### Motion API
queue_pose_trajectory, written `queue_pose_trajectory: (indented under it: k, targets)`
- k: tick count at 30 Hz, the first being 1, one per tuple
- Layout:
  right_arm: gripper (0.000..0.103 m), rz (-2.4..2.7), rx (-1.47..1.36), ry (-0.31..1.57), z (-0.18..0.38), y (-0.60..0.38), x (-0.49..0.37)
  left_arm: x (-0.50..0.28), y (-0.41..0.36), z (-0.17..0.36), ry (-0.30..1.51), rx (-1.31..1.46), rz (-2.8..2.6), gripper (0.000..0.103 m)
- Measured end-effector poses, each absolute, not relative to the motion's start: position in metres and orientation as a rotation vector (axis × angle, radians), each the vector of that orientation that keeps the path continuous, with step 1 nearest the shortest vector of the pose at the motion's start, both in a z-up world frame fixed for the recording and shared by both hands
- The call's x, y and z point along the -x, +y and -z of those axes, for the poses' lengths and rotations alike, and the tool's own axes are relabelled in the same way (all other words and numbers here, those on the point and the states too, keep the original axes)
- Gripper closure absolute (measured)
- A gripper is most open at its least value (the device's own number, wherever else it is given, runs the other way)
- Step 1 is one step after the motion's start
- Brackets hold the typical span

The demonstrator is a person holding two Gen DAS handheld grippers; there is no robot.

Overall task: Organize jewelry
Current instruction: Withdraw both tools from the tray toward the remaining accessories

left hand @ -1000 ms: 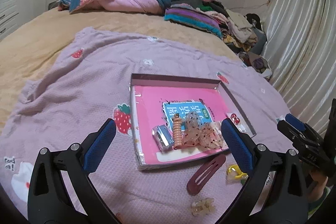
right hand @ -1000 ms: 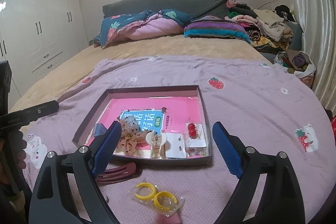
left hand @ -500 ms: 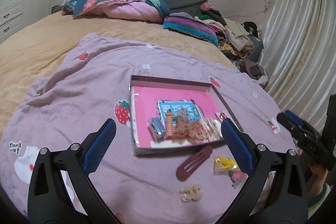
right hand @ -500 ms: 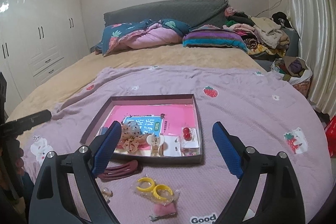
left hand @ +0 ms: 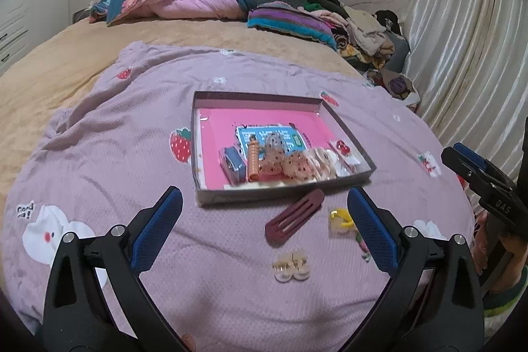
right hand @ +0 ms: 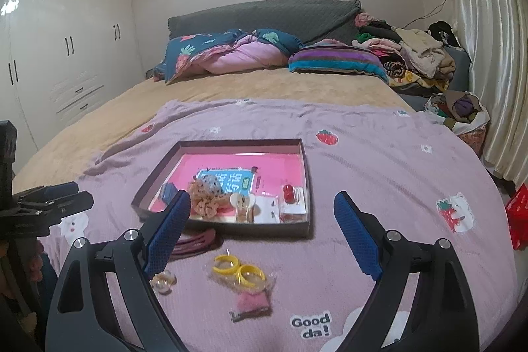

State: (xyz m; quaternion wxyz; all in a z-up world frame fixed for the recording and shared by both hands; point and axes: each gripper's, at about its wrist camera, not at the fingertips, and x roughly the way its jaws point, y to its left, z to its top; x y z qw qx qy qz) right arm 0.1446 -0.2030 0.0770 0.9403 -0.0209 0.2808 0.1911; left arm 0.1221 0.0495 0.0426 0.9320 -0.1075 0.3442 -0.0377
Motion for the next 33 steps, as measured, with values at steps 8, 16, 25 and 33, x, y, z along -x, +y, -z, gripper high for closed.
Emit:
queue_pose_trajectory:
  k: [8,16,25,33]
  targets:
    - [0.016,-0.407,0.079,0.604,-0.064,-0.201,-0.130,-0.112,0.040,-0.035,0.733,0.194,0.080,0.010]
    - [0.016,-0.417,0.113,0.645,-0.048,-0.203,-0.118,-0.106,0.031,-0.019,0.776,0.168,0.092,0.010]
    - [0.016,-0.403,0.146,0.704,-0.024,-0.210,-0.111,-0.104,0.017,0.004,0.843,0.146,0.114,0.010]
    - [0.016,-0.399,0.154,0.753,-0.007,-0.213,-0.113,-0.107,0.006,0.022,0.894,0.134,0.138,0.010]
